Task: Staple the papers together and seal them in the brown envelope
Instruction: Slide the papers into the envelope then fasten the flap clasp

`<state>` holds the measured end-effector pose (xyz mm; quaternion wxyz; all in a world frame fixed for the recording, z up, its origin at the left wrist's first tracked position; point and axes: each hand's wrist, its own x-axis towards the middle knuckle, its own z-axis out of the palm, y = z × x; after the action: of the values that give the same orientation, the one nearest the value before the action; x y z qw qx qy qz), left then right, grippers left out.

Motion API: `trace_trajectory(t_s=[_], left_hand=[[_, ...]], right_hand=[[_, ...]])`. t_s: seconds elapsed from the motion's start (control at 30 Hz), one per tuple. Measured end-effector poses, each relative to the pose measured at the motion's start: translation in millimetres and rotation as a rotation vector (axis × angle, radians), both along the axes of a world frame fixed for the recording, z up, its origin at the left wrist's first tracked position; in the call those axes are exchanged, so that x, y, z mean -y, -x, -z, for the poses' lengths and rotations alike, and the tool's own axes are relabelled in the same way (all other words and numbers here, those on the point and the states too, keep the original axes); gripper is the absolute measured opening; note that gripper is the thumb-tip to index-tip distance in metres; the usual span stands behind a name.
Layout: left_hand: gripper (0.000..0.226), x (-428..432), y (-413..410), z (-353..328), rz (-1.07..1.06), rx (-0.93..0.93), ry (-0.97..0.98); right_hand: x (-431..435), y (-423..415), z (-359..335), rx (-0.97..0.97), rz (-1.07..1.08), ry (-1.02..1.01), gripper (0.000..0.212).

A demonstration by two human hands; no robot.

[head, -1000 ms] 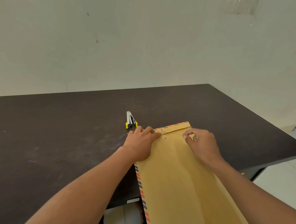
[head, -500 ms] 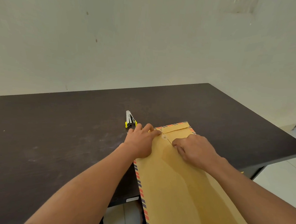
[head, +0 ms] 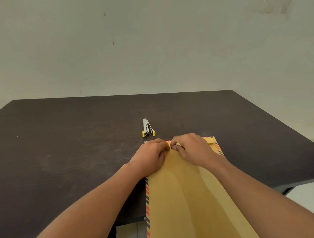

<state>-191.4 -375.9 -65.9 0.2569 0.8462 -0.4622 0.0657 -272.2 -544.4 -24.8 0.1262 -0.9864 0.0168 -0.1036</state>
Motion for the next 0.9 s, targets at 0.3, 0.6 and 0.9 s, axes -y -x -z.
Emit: trace_trajectory(t_s=[0.3, 0.6, 0.9], left_hand=[[0.024, -1, -8, 7, 0.053, -0.011, 0.049], [0.025, -1, -6, 9, 0.031, -0.034, 0.056], [0.028, -1, -4, 9, -0.018, -0.055, 0.034]], right_hand=[[30, -50, -11, -0.171, 0.08, -0.153, 0.002], [44, -49, -8, -0.183, 0.297, -0.399, 0.018], [68, -23, -4, -0.19, 0.394, -0.364, 0.017]])
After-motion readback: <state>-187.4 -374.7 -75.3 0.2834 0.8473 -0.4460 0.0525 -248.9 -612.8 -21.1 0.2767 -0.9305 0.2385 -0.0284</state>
